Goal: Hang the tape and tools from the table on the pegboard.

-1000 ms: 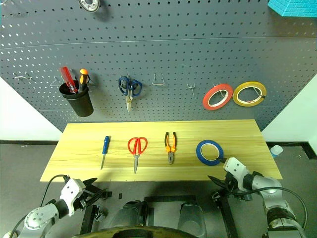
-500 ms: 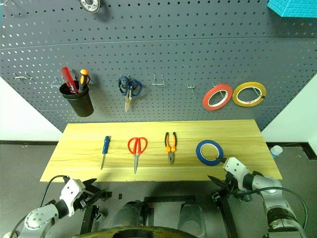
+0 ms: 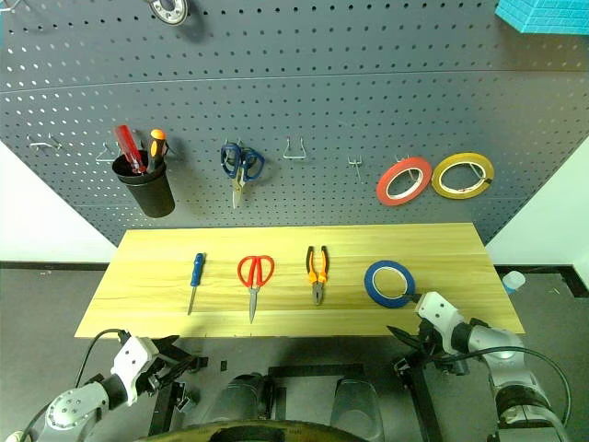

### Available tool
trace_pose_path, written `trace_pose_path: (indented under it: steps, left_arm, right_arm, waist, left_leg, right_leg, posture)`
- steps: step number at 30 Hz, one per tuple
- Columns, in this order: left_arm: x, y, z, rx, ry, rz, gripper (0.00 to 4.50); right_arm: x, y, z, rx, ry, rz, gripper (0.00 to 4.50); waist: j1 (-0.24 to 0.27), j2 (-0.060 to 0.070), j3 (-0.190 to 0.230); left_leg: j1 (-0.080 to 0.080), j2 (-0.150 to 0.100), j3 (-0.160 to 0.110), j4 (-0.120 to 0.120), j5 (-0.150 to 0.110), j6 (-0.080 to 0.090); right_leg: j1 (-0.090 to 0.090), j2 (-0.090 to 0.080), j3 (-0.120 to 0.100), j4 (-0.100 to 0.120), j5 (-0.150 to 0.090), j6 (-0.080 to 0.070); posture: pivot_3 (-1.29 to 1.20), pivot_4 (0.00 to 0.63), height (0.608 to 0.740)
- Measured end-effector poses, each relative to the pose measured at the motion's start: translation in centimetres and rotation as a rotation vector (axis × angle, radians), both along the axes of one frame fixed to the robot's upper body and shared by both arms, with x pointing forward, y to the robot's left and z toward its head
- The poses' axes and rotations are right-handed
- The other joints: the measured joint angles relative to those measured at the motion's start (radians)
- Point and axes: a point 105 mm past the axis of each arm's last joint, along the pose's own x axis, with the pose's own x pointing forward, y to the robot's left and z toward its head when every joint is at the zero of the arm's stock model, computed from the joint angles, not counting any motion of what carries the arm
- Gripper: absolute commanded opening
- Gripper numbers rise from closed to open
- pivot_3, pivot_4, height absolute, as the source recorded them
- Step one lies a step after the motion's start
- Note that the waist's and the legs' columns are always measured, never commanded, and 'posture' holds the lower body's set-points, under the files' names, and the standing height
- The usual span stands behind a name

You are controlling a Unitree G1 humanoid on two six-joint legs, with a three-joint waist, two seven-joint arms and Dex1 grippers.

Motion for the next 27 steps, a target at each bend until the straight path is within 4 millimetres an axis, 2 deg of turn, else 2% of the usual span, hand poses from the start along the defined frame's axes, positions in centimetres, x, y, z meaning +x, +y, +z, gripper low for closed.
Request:
trace_pose_path:
  steps: [3,6,9,14,19,23,27]
  left_arm:
    - [0.5,-0.3,0.4,-0.006,-0.013,-0.010,3.19]
    - [3.2,-1.8,2.3,-0.023,-0.081,-0.065,3.19]
    - [5.0,-2.6,3.0,-0.039,-0.093,-0.075,3.19]
    - [7.3,-5.8,3.2,-0.063,-0.064,-0.143,3.19]
    - [9.1,-8.2,3.9,-0.016,-0.085,-0.242,3.19]
    - [9.3,-9.9,4.3,-0.039,-0.053,-0.357,3.19]
    - [8.5,-10.5,4.6,-0.076,-0.006,-0.435,3.19]
  right_arm:
    - [1.6,0.6,0.1,0.018,-0.021,-0.063,4.50]
    - [4.4,3.2,1.4,0.066,-0.055,-0.042,4.50]
    - [5.7,4.4,2.2,0.039,-0.060,-0.005,4.50]
    - [5.6,5.9,0.6,0.005,0.063,0.022,4.50]
    - [5.7,6.1,-0.4,-0.034,0.165,-0.019,4.50]
    - [6.8,6.4,-0.1,-0.056,0.195,-0.066,4.50]
    - [7.1,6.6,-0.1,-0.083,0.222,-0.082,4.50]
  waist:
    - [-0.002,0.000,0.000]
    - [-0.001,0.000,0.000]
    - [0.005,0.001,-0.003]
    - [0.005,0.000,-0.003]
    - [-0.002,0.000,-0.003]
    - [-0.002,0.000,-0.003]
    - [-0.001,0.000,-0.003]
  left_leg:
    - [0.000,0.000,0.000,0.000,0.000,0.000]
    - [0.001,0.000,0.000,0.000,0.000,0.000]
    - [0.002,0.000,0.000,0.000,0.000,0.000]
    - [0.002,0.000,0.000,0.000,0.001,0.000]
    - [0.003,0.000,0.000,0.000,0.001,0.000]
    - [0.004,0.000,0.000,0.000,0.001,0.000]
    - [0.003,0.000,0.000,-0.001,0.001,0.000]
  right_leg:
    - [0.000,0.000,0.000,0.001,0.000,0.000]
    - [-0.001,0.000,0.001,0.004,0.001,-0.001]
    - [0.000,0.000,0.002,0.006,0.001,0.002]
    - [-0.001,0.001,0.002,0.008,0.000,0.005]
    - [-0.001,0.001,0.004,0.009,0.000,0.005]
    - [-0.002,0.002,0.004,0.009,0.000,0.005]
    - [-0.003,0.002,0.005,0.009,0.000,0.005]
  posture:
    - [-0.04,0.045,0.740]
    - [-0.04,0.043,0.740]
    - [-0.04,0.042,0.740]
    - [-0.04,0.039,0.740]
    - [-0.04,0.040,0.740]
    - [-0.05,0.045,0.740]
    - [-0.05,0.049,0.740]
